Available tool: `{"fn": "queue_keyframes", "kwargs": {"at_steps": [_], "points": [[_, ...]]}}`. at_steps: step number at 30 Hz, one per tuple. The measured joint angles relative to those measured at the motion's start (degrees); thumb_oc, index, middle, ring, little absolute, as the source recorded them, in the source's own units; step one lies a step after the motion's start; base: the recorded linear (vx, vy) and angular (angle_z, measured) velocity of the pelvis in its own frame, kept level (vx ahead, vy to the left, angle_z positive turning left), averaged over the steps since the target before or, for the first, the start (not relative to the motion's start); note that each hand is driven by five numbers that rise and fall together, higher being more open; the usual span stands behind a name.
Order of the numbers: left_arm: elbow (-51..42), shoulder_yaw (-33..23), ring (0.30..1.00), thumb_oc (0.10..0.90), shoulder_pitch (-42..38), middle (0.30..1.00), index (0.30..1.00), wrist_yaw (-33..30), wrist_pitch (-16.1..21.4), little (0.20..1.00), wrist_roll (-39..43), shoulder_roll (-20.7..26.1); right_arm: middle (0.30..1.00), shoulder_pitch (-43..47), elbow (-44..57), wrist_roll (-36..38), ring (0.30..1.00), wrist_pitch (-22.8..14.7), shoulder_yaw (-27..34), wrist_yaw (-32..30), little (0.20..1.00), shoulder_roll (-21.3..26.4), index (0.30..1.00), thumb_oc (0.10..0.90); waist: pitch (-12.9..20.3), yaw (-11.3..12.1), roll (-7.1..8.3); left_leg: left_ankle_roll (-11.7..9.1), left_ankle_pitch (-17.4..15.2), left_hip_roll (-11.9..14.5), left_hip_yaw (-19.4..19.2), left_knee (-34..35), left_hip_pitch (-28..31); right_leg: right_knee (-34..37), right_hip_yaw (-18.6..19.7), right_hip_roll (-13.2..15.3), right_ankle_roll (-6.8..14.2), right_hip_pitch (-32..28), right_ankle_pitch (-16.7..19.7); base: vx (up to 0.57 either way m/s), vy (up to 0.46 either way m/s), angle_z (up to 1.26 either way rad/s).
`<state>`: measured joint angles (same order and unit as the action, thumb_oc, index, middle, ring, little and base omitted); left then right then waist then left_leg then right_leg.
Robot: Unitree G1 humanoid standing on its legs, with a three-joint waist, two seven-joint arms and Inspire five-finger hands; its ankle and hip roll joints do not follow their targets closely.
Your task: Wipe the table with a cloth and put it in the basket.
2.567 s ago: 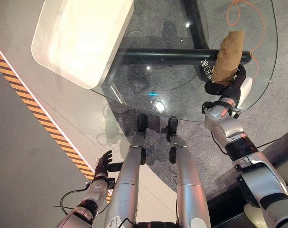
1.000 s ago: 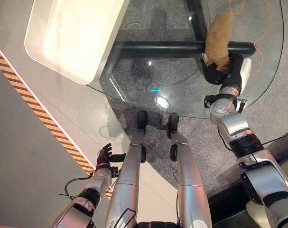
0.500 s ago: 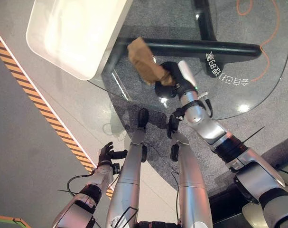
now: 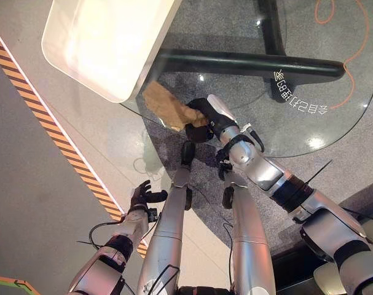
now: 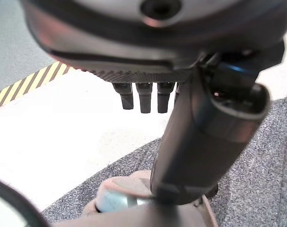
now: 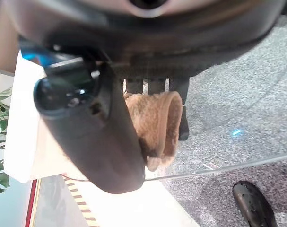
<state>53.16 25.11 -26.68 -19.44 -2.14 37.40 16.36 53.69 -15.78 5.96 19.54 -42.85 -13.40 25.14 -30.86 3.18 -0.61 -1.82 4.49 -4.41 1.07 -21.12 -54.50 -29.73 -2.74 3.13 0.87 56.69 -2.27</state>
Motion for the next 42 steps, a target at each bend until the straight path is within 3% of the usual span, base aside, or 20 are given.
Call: {"fn": "queue_keyframes", "kwargs": {"at_steps": [13, 19, 26, 36, 42], "points": [[0.19, -0.02, 0.900, 0.800, -2.38, 0.900, 0.900, -0.11, -1.14, 0.900, 1.23, -0.05, 0.300, -1.21, -0.10, 5.44, 0.300, 0.19, 1.72, -10.99, 0.200, -0.52, 0.300, 0.100, 0.02, -0.48, 0.06, 0.35, -0.19, 0.01, -0.09, -0.91, -0.03, -0.18, 0.10, -0.06, 0.09, -0.20, 0.09, 0.00, 0.000, 0.00], [0.87, -0.57, 0.900, 0.800, -3.14, 0.900, 0.900, -0.49, -1.60, 0.900, 1.24, 0.05, 0.300, -1.21, -0.59, 7.84, 0.300, 1.14, 6.83, -16.92, 0.200, -0.42, 0.300, 0.100, 0.01, -1.47, 0.35, 0.98, -0.61, -0.03, -0.32, -2.15, -0.59, 0.00, 0.25, -0.09, 0.84, -0.20, 0.26, 0.00, 0.000, 0.00], [1.70, -1.27, 0.900, 0.800, -4.86, 0.900, 0.900, -1.54, -2.82, 0.900, 1.34, 0.18, 0.300, -0.02, -3.77, 12.25, 0.300, 1.05, 12.77, -20.79, 0.200, 1.06, 0.300, 0.100, -0.03, -3.00, 2.04, 1.91, -1.22, -0.08, -1.30, -3.20, -0.84, 0.87, 1.68, -0.18, 1.68, -0.34, 0.86, 0.01, -0.023, -0.09], [1.90, -1.31, 0.900, 0.800, -5.05, 0.900, 0.900, -1.54, -2.84, 0.900, 2.35, 0.68, 0.300, -0.08, -6.47, 18.82, 0.300, -4.02, 13.84, -25.34, 0.200, 3.35, 0.300, 0.100, -0.07, -3.70, 2.62, 3.06, -1.99, -0.14, -3.02, -3.94, -1.03, 2.04, 3.15, -0.21, 2.70, -0.52, 1.48, 0.00, -0.018, -0.07], [1.93, -1.31, 0.900, 0.800, -5.04, 0.900, 0.900, -1.46, -2.70, 0.900, 2.36, 0.99, 0.300, -2.58, -8.94, 24.84, 0.300, -8.89, 21.38, -32.19, 0.200, 4.19, 0.300, 0.100, -0.21, -3.69, 2.99, 3.68, -2.42, -0.19, -3.47, -3.94, -1.36, 2.86, 3.33, -0.11, 3.17, -0.49, 1.91, 0.00, -0.001, -0.02]]}}
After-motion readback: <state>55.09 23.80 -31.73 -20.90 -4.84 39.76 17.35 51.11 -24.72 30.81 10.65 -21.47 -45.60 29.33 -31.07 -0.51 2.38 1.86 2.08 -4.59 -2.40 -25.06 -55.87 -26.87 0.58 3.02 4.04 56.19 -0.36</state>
